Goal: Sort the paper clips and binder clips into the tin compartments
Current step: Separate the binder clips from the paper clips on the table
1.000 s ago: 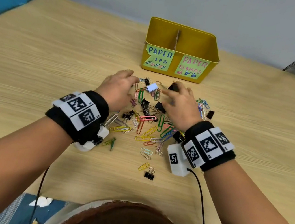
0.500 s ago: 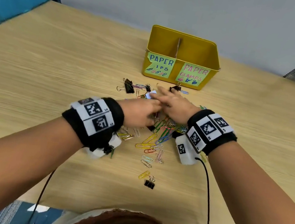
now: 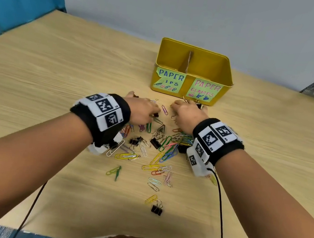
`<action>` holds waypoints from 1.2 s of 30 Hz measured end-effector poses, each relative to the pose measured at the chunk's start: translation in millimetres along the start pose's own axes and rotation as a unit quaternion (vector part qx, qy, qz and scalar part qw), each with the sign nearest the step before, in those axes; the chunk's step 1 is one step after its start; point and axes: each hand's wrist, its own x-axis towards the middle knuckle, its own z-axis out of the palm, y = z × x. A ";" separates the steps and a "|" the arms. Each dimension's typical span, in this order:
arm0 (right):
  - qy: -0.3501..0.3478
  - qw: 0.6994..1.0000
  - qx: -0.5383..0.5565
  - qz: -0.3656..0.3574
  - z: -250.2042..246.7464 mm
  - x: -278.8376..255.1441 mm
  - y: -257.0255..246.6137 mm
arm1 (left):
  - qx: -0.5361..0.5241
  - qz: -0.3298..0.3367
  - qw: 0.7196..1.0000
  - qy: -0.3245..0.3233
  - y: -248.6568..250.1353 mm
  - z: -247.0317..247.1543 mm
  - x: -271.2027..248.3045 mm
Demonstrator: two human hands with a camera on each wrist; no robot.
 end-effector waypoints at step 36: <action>0.044 0.972 0.191 -0.131 -22.0 -38.8 8.5 | -0.092 0.033 0.993 -0.069 2.1 39.9 -47.1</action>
